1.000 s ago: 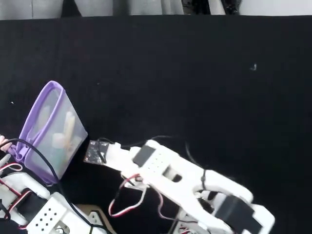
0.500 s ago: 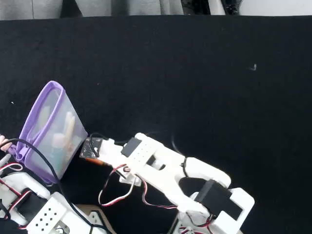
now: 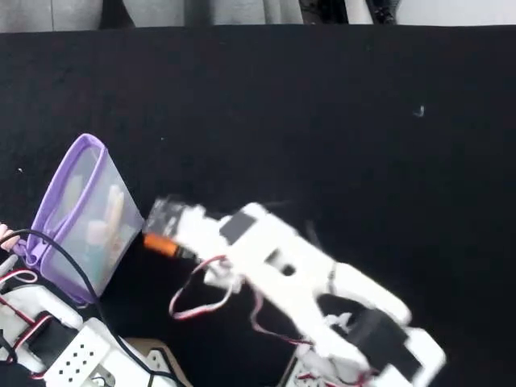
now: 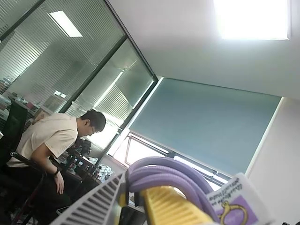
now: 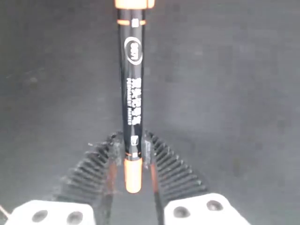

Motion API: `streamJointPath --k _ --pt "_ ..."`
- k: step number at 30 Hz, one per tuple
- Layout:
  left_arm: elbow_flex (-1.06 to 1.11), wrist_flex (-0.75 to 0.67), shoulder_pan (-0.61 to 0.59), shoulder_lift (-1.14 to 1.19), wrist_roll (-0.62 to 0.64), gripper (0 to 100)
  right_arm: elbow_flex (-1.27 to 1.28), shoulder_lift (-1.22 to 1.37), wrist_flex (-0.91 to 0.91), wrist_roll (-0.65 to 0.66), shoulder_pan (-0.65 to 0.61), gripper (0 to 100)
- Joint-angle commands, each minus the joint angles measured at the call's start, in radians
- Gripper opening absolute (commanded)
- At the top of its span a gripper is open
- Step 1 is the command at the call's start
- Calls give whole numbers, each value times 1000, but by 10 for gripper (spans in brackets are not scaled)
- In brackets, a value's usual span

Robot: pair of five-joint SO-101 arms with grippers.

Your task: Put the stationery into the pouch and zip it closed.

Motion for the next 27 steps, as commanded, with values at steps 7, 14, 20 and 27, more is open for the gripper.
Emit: streamJointPath --k 7,14,20,27 --pt "-48 -5 8 -6 -6 29 -157 -406 126 127 110 11" --pt "-48 0 10 -6 -5 29 -363 -539 97 60 110 11" --pt "-48 0 96 -6 -9 29 -452 -550 -137 -63 104 11" --pt "-62 2 255 -5 -11 29 -463 -559 -397 -324 101 11"
